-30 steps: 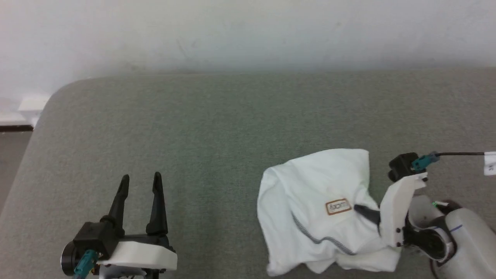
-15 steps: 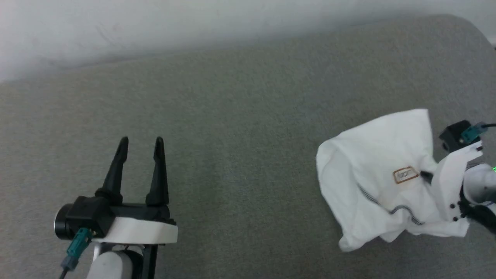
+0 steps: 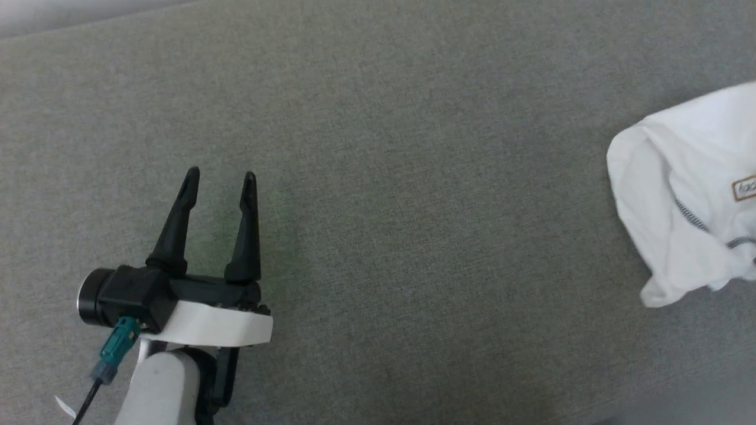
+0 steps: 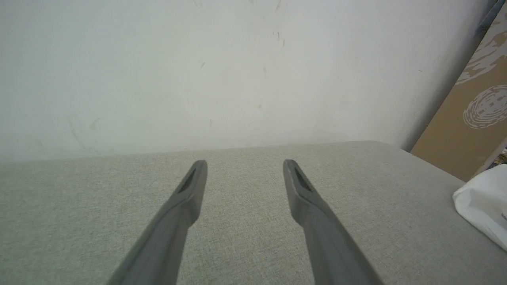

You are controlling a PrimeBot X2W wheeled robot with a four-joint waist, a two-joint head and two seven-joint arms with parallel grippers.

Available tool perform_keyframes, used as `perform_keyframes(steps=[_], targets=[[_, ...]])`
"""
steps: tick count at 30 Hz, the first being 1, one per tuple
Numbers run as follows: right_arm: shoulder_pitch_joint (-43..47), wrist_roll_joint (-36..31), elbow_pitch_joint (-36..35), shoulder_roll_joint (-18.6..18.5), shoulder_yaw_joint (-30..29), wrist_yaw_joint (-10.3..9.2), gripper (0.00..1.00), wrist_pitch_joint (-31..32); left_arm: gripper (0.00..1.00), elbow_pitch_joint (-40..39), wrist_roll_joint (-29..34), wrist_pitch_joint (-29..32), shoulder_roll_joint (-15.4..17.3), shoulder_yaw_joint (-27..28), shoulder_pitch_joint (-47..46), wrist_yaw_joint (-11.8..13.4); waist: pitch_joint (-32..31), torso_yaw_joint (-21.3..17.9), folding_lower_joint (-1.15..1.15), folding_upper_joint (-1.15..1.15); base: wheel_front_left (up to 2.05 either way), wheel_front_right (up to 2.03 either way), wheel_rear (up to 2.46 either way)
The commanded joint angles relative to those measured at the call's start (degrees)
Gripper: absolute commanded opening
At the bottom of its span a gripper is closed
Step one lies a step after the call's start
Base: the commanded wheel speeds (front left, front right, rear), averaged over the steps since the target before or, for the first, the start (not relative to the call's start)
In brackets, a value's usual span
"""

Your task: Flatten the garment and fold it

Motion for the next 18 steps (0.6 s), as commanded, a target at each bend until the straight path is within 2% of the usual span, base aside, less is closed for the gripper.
perform_keyframes(steps=[1,2,3,4,9,12,16,18], targets=[[-1.2,-0.4,0.6,0.5,-0.7,-0.12,0.0,-1.0,1.0,0.2,0.3,0.0,0.1,0.0,-0.9,-0.3,1.0,-0.1,-0.02,0.0,0.0,0.0,0.0],[-1.5,-0.8,1.8,1.2,-1.5,-0.12,0.01,-2.0,1.0,0.4,0.2,0.0,0.0,0.0,-0.9,-0.2,1.0,0.3,-0.02,0.0,0.0,0.0,0.0],[-1.7,-2.0,2.6,1.5,-1.6,-0.12,0.4,-3.4,1.0,0.6,0.1,-0.1,-0.1,0.1,-0.9,-0.1,1.0,0.6,-0.02,0.0,0.0,0.0,0.0],[-1.9,-2.8,3.7,2.1,-2.2,-0.12,1.0,-4.4,1.0,0.9,0.0,-0.1,-0.2,0.2,-0.9,0.0,1.0,0.9,-0.02,0.0,0.0,0.0,0.0],[-2.0,-4.9,8.6,4.1,-3.8,-0.12,1.0,-7.8,1.0,2.1,-0.6,-0.5,-0.4,1.0,-0.7,0.4,-0.2,2.0,-0.02,0.0,0.0,0.0,0.0],[-1.1,-7.4,10.4,3.6,-6.7,-0.12,1.0,-11.7,1.0,2.8,-0.9,-0.6,-0.8,1.3,-0.3,0.5,-2.1,2.9,-0.02,0.0,0.0,0.0,0.0],[1.6,-13.2,9.5,3.6,-11.1,-0.12,1.0,-17.9,1.0,3.8,-1.4,-0.8,-1.5,1.6,1.2,0.7,-5.6,3.9,-0.02,0.0,0.0,0.0,0.0],[3.6,-16.0,7.4,5.4,-14.0,-0.12,1.0,-20.9,1.0,4.2,-1.6,-0.8,-2.0,1.8,2.3,0.9,-7.9,4.3,-0.02,0.0,0.0,0.0,0.0]])
